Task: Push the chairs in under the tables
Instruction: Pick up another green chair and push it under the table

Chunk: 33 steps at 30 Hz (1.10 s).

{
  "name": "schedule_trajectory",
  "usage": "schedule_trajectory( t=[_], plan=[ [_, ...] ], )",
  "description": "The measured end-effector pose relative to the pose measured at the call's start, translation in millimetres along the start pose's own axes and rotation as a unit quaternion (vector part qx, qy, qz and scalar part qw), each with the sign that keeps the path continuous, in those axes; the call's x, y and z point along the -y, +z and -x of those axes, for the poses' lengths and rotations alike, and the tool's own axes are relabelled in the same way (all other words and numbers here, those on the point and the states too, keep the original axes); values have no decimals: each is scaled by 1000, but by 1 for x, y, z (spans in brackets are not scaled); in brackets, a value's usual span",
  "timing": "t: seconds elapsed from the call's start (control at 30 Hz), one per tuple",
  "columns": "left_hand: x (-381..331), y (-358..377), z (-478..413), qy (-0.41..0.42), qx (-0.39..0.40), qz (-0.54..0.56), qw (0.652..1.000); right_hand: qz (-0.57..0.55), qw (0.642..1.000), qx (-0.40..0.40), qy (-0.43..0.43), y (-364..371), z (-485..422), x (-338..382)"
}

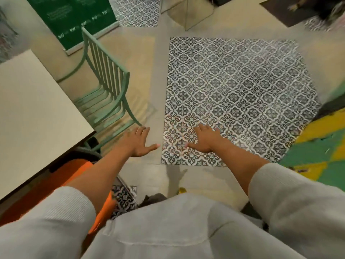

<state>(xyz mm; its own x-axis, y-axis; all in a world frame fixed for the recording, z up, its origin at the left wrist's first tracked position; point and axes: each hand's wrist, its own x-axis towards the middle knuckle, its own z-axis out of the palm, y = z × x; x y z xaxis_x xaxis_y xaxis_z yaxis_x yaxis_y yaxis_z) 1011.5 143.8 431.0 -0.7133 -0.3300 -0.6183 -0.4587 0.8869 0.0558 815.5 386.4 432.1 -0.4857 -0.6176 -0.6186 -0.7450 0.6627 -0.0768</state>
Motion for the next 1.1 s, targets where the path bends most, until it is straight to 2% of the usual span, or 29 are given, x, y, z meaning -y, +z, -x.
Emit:
schedule_trajectory(
  t=[0.2,0.3,0.47,0.6,0.77,0.93,1.1],
  plan=[
    [-28,-97,-102,31,-91,8,995,7,999,-45,5,-91,-68,-42],
    [-36,-104,-151,21,-75,51,996,40,998,-49,11,-121,-114,-56],
    [-27,-112,-230,21,-28,90,995,74,997,21,-9,-159,-203,-69],
    [10,-164,-292,22,-44,94,994,97,993,62,-38,-216,-284,-59],
    [82,-270,-379,-12,-110,42,993,84,993,-16,-83,-323,-404,-30],
    [143,-335,-432,-62,-80,12,995,77,989,-40,-120,-391,-493,-16],
    [192,-367,-486,-103,-17,15,994,98,984,-3,-146,-434,-595,-19]
  ],
)
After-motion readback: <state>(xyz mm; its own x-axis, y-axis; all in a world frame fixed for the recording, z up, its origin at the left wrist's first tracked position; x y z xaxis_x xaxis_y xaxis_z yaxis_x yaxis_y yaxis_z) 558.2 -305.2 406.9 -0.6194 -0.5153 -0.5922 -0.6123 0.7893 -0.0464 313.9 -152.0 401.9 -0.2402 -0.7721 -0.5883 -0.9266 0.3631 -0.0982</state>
